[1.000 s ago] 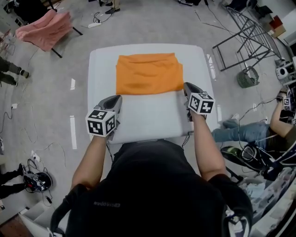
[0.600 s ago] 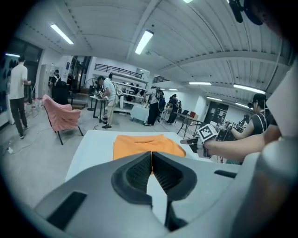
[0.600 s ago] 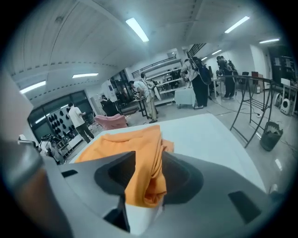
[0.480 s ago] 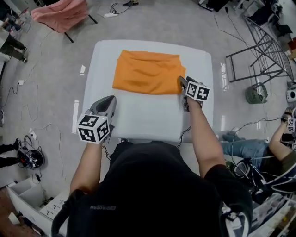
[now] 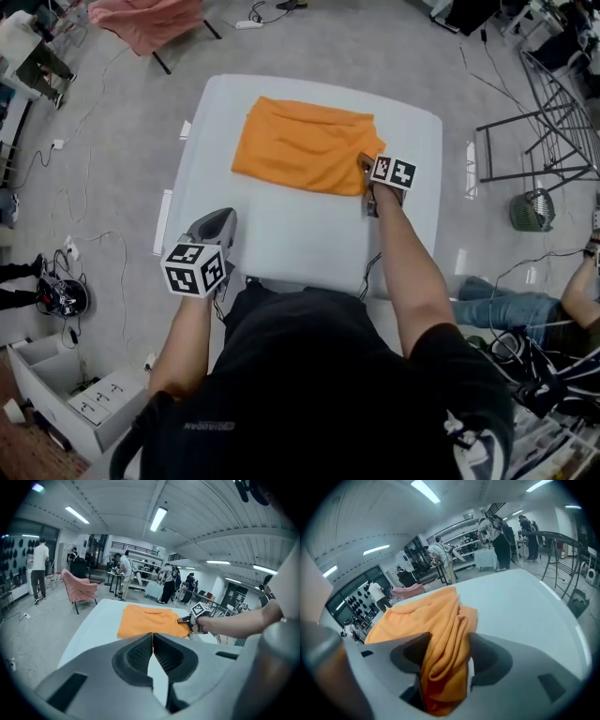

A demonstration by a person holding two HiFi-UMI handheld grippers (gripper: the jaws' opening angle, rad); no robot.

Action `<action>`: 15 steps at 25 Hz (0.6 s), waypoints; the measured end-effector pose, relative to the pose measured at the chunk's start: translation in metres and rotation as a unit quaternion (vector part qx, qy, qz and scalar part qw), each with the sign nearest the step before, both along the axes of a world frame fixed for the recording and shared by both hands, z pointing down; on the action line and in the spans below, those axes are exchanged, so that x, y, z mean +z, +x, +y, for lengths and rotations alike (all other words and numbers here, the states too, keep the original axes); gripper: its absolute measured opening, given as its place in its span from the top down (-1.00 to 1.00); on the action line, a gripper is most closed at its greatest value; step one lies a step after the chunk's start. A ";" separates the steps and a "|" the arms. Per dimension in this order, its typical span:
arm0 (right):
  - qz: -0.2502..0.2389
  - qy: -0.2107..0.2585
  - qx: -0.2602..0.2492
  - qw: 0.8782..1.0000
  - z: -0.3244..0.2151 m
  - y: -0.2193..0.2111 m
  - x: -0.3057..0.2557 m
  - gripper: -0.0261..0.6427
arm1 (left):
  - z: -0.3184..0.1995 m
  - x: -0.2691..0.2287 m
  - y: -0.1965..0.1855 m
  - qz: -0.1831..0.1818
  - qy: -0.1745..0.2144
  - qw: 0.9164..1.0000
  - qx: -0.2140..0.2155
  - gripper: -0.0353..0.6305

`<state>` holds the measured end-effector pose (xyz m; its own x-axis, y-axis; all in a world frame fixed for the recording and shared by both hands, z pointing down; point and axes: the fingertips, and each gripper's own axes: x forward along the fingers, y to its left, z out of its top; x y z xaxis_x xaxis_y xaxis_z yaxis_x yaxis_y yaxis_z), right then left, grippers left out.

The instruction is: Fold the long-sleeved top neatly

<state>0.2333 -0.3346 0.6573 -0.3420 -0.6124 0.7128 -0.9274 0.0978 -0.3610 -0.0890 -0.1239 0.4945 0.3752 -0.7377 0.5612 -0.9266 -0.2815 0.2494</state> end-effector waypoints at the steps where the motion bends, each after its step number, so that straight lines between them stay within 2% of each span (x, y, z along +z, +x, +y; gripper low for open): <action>1: 0.007 -0.001 -0.003 1.000 -0.002 -0.001 0.002 0.12 | 0.001 0.000 -0.001 0.002 -0.001 1.000 -0.005 0.87; 5: 0.048 0.005 -0.022 0.999 -0.004 -0.008 0.002 0.22 | 0.003 0.001 -0.012 0.004 -0.004 1.000 -0.016 0.87; 8: 0.063 0.009 -0.034 0.997 -0.003 -0.017 0.004 0.41 | 0.005 0.006 -0.022 0.001 -0.009 1.000 -0.017 0.87; 10: 0.056 0.010 -0.040 0.998 -0.005 -0.022 0.004 0.56 | 0.004 0.008 -0.026 0.001 -0.013 1.000 -0.017 0.87; 15: -0.006 0.006 -0.038 0.999 -0.011 -0.016 -0.002 0.66 | -0.005 0.007 -0.031 -0.004 -0.011 1.000 -0.009 0.87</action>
<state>0.2170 -0.3452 0.6558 -0.3972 -0.5924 0.7009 -0.9124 0.1727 -0.3711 -0.1204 -0.1291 0.5013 0.3585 -0.7316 0.5799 -0.9330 -0.2603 0.2484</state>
